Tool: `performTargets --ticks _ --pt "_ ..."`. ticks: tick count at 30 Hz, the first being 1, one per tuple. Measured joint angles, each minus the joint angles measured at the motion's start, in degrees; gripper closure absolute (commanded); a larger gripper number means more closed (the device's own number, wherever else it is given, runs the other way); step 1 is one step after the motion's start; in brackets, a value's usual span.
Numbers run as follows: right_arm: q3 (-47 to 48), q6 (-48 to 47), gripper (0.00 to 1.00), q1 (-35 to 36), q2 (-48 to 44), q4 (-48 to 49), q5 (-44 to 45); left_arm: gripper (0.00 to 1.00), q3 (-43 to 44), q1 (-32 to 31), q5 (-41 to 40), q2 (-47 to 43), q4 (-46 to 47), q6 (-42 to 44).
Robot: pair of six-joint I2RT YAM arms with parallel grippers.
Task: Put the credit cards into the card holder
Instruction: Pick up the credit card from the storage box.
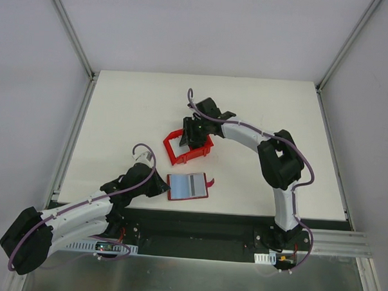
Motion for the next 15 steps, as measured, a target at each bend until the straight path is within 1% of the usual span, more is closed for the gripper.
performTargets --ticks 15 --pt "-1.4 0.72 0.62 -0.66 -0.24 1.38 -0.59 1.0 0.33 0.02 0.0 0.57 0.04 0.02"
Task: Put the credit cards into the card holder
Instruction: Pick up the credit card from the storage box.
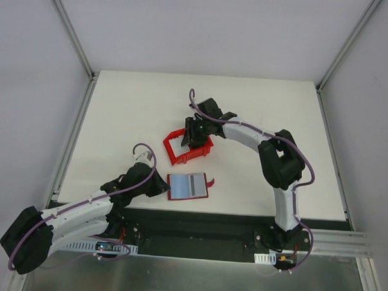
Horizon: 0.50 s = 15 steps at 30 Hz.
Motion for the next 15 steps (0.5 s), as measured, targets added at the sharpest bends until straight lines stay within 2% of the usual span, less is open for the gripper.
performTargets --ticks 8,15 --pt "-0.09 0.07 0.64 -0.2 -0.57 0.02 -0.07 1.0 0.0 0.0 0.0 0.02 0.0 0.0" --pt "-0.09 0.07 0.71 -0.46 -1.07 0.02 -0.39 1.0 0.0 0.0 0.0 0.13 0.02 0.0"
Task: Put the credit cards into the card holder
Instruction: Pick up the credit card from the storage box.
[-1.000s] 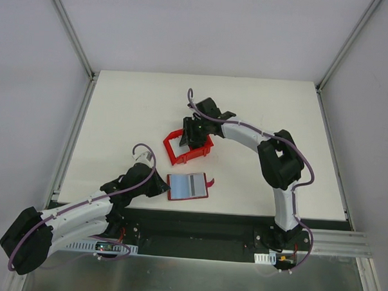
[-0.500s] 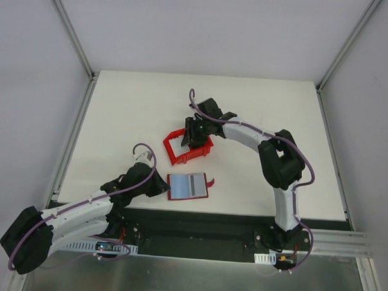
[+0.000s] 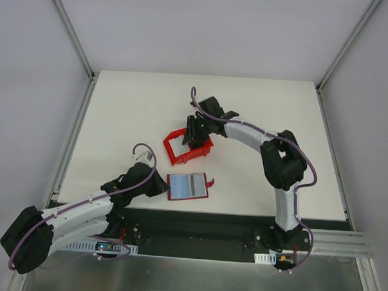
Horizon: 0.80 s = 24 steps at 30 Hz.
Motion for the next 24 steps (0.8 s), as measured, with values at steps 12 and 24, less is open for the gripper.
performTargets --ticks 12,24 --pt "-0.02 -0.02 0.89 -0.52 -0.15 -0.02 0.04 1.0 0.0 0.02 0.0 0.74 0.17 0.02" --pt "0.02 -1.57 1.0 -1.01 -2.49 -1.29 4.68 1.0 0.02 0.02 0.0 0.9 0.22 0.02"
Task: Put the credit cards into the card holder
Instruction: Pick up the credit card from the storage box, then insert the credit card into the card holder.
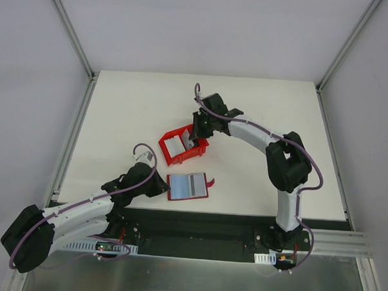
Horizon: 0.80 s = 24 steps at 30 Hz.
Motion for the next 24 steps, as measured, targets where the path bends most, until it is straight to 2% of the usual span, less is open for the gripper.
performTargets --ticks 10,18,24 --pt "-0.02 -3.3 1.0 0.5 -4.37 -3.13 8.35 1.0 0.0 0.0 0.02 0.09 0.0 0.0" --pt "-0.96 -6.45 1.0 4.59 -17.35 -5.05 20.13 1.0 0.0 0.0 0.04 -0.35 0.0 0.0" --pt "-10.14 -5.75 1.0 9.25 -27.3 -6.84 28.89 1.0 0.0 0.0 0.09 -0.68 -0.02 0.0"
